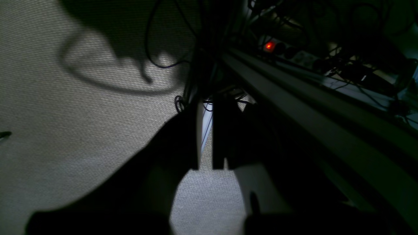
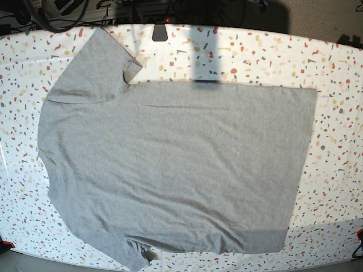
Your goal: Fold the T-shirt properly
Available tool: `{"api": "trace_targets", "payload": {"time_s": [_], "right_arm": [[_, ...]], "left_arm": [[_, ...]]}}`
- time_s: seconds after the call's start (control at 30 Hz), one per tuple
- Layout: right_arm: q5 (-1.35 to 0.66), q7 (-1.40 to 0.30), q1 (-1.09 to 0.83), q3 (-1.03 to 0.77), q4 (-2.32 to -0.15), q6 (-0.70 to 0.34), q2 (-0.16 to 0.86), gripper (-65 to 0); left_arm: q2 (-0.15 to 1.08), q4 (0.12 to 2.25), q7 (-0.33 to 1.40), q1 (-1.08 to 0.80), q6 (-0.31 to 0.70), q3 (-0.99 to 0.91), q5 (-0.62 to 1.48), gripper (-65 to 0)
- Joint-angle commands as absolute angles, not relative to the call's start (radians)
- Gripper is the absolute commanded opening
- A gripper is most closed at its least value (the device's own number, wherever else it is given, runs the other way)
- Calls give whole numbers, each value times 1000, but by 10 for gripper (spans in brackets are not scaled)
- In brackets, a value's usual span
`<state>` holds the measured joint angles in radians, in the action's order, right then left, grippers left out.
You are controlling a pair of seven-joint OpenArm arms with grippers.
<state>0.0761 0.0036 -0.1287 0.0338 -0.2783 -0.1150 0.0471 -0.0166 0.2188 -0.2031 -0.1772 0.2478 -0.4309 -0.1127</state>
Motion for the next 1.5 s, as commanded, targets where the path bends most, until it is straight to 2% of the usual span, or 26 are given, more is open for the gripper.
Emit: {"api": "trace_targets", "payload": {"time_s": [0.0,1.17,1.47], "right_arm": [[72,8,-133,34,-285,-109,50,-543],[72,7,-133,34,-285,-109,51,-543],[72,-8,-134,34,-285,-115,78,-543]], "left_arm": [[-16,222,-211,-183,258,-430,-116,-589],[-16,237,-211,-183,258,-430,-116,-589],[-16,237,-211,-183,258,-430,-116,-589]]}}
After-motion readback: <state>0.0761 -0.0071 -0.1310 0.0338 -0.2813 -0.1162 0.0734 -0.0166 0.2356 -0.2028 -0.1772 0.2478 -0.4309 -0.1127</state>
